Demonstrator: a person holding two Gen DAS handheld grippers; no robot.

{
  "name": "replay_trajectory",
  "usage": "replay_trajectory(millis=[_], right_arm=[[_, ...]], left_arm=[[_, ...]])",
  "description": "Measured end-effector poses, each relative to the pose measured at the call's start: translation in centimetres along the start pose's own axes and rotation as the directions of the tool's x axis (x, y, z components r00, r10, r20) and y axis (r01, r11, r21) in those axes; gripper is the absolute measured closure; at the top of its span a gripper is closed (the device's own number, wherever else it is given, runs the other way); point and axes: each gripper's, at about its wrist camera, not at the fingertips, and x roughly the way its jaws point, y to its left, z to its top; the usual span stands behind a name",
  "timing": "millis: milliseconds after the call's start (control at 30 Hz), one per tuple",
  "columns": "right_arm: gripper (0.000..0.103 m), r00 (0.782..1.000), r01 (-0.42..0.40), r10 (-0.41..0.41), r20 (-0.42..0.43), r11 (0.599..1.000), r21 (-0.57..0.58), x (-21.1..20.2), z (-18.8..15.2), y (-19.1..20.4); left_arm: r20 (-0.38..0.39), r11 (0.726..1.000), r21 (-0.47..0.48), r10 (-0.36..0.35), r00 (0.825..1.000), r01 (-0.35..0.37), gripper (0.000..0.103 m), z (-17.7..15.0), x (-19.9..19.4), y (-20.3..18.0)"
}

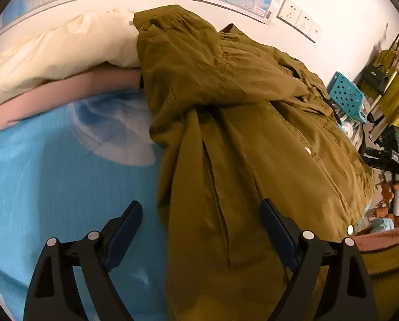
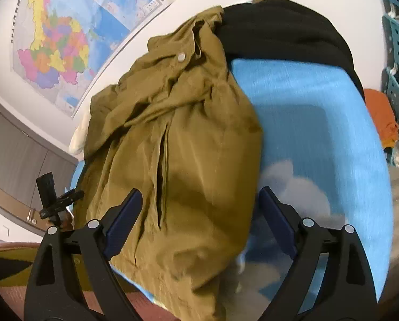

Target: Fold large clothes

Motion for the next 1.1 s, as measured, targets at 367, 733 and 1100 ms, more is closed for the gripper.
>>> replay_trajectory(millis=[367, 733, 1100], right_arm=[[0.024, 0.976, -0.216, 0.215, -0.03, 0.975, -0.058, 0.4, -3.7, 2.6], [0.059, 0.965, -0.262, 0.262, -0.014, 0.965, -0.025, 1.4, -3.4, 2.5], [0.099, 0.885, -0.408, 0.423, 0.194, 0.906, -0.114, -6.2, -3.8, 5.3]], left_arm=[[-0.04, 0.986, 0.019, -0.162, 0.986, 0.163, 0.009, -3.3, -1.7, -1.9], [-0.012, 0.986, -0.029, -0.167, 0.986, 0.167, 0.044, -3.1, -1.2, -3.5], [0.087, 0.971, -0.09, -0.212, 0.973, 0.22, 0.094, -1.1, -5.8, -2.5]])
